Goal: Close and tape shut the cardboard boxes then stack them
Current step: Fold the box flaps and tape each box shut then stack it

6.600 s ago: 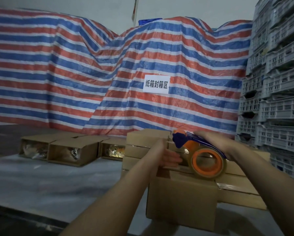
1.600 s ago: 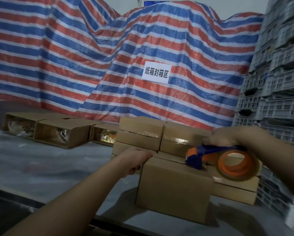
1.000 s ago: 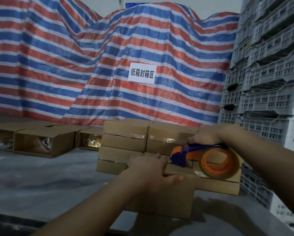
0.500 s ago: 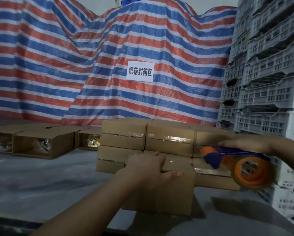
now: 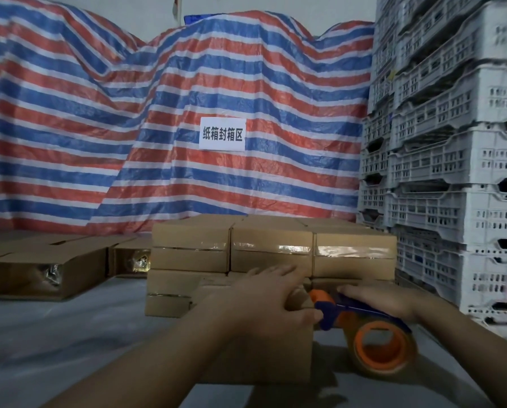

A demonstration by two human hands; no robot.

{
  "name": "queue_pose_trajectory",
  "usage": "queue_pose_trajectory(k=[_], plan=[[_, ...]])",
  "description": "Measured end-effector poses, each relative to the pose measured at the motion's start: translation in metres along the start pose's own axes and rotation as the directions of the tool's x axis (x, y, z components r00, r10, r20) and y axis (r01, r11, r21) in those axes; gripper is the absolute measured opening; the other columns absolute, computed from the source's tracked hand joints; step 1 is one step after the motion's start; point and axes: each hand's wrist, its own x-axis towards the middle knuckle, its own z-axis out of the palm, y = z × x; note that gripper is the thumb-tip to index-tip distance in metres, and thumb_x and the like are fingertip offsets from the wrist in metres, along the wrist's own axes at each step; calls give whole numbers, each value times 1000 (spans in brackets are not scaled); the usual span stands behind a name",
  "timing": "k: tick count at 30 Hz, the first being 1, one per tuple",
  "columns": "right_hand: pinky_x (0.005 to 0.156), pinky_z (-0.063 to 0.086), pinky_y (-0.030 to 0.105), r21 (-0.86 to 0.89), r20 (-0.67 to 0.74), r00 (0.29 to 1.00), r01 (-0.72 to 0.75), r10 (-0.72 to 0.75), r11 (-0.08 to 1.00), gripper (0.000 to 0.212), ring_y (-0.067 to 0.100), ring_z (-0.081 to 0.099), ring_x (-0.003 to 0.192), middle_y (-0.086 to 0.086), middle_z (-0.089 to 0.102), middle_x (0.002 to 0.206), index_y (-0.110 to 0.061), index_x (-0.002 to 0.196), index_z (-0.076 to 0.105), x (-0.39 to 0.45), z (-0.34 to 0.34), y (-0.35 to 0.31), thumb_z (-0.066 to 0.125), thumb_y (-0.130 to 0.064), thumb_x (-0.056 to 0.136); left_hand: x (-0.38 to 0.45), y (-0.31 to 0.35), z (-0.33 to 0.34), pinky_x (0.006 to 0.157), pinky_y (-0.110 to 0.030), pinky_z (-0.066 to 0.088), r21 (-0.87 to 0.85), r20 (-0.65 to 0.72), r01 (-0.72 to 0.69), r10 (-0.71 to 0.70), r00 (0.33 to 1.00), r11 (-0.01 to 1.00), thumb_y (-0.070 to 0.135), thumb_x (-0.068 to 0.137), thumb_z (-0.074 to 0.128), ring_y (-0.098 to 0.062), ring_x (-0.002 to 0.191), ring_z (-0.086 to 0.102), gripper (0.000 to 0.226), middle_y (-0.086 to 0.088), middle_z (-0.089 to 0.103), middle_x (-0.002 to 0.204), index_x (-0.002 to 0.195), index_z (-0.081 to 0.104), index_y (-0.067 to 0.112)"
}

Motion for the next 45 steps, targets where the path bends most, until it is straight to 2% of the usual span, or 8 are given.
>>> queue_pose_trajectory(k=[9, 14, 16, 20, 28, 40, 42, 45], plan=[[107, 45, 44, -168, -137, 988, 50, -74, 985, 47, 21, 67, 110, 5, 71, 120, -22, 125, 65, -23, -39, 10, 37, -53, 104, 6, 3, 15, 110, -39, 28, 92, -19, 5, -3, 1000, 996, 69, 92, 39, -15, 144, 27, 70, 10, 20, 161, 152, 18, 39], [93, 51, 39, -411, -105, 994, -8, -39, 912, 50, 19, 68, 92, 3, 72, 100, -23, 106, 69, -25, -43, -19, 36, -59, 103, 4, 7, 15, 109, -40, 30, 123, -14, 7, -5, 1000, 992, 66, 94, 38, -17, 141, 31, 66, 8, 23, 160, 152, 21, 38], [77, 50, 35, -614, -98, 994, -19, -52, 789, 49, 18, 64, 80, 1, 68, 88, -22, 89, 67, -17, -32, -42, 38, -59, 101, 3, 10, 14, 107, -39, 33, 124, -20, -2, 5, 1000, 992, 64, 95, 38, -16, 138, 36, 64, 7, 27, 159, 151, 23, 37], [64, 41, 31, -977, -135, 982, -110, -133, 180, 29, 20, 58, 78, 0, 61, 89, -18, 87, 61, -5, 5, -61, 49, -42, 97, 0, 9, 12, 108, -39, 31, 120, -8, 0, 0, 1000, 993, 65, 95, 38, -18, 141, 33, 65, 7, 22, 161, 151, 23, 35], [45, 32, 21, -797, -462, 801, -187, -380, 575, 59, 3, 51, 51, -8, 54, 60, -25, 65, 52, -16, 52, -3, 24, -63, 101, 4, 5, 17, 108, -40, 32, 119, -41, -26, 31, 999, 993, 64, 95, 38, -18, 140, 33, 64, 6, 25, 159, 150, 24, 35], [49, 36, 25, -680, -579, 784, -314, -223, 663, 60, 6, 53, 59, -9, 57, 71, -26, 71, 54, -28, 68, 0, 22, -70, 97, 9, 0, 24, 107, -43, 35, 147, -75, -26, 38, 996, 989, 69, 93, 35, -20, 140, 35, 68, 5, 27, 159, 151, 23, 35], [50, 38, 23, -602, -620, 735, -220, -276, 768, 59, 4, 55, 59, -7, 60, 69, -26, 75, 58, -23, 58, -12, 20, -64, 99, 10, 0, 24, 107, -43, 35, 144, -82, -32, 44, 996, 989, 68, 93, 35, -19, 139, 35, 67, 5, 28, 158, 150, 24, 34], [64, 40, 19, -243, -665, 660, 251, -349, 937, 35, -3, 58, 79, -11, 66, 88, -38, 92, 59, -11, 43, -38, 29, -54, 101, 10, 1, 24, 103, -42, 38, 137, -88, -31, 44, 995, 990, 67, 93, 36, -19, 134, 42, 64, 5, 34, 155, 148, 29, 34]])
